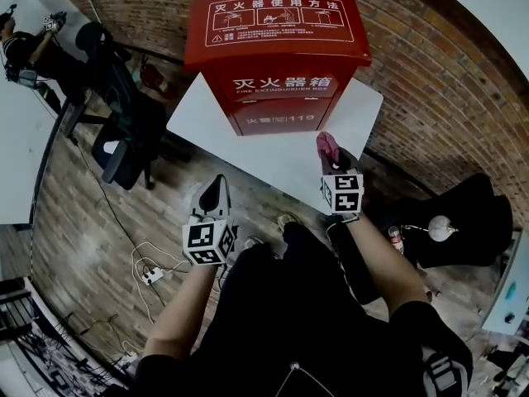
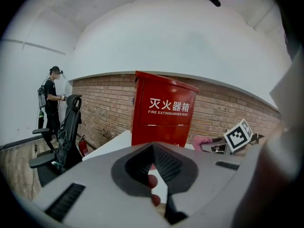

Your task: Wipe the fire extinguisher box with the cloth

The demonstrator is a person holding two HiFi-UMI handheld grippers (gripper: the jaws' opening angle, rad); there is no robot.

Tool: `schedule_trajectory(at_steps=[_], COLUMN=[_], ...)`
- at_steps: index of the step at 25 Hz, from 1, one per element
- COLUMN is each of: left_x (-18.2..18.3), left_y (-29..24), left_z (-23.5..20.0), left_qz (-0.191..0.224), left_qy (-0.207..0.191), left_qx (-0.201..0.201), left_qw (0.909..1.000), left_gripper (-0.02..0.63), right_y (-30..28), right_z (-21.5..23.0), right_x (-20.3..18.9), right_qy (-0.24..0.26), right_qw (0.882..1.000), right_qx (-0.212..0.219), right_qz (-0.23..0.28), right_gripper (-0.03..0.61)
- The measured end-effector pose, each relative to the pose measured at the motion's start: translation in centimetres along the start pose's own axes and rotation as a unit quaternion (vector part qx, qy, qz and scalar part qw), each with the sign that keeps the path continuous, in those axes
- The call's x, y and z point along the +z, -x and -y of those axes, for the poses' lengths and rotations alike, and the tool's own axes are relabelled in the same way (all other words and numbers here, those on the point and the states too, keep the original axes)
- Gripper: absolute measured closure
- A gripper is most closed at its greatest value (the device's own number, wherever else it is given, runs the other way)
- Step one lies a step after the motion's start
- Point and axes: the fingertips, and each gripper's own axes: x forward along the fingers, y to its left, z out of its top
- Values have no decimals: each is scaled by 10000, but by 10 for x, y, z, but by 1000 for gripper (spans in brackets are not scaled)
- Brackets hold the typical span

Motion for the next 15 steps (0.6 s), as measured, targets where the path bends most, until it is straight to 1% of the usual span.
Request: schedule_trajectory(at_steps=[4,8,15], left_x=[9,17,29], left_y=[10,30,65], left_z=[-5,-18,-34], left_qz=[100,192,498], left_qy=[-106,-215,-363], left_qx=[-214,-292,-495], left_qw=[9997,9992,9969], left_gripper=[586,586,586], right_y=[24,46,90], right_z=[-22,-52,-101], right_x=[12,26,55], right_qy=[-192,-409,-455], right_qw=[9997,9988,9969], right_qx=[-114,-153,-111], right_qz=[100,208,632], right_gripper=[464,464,465])
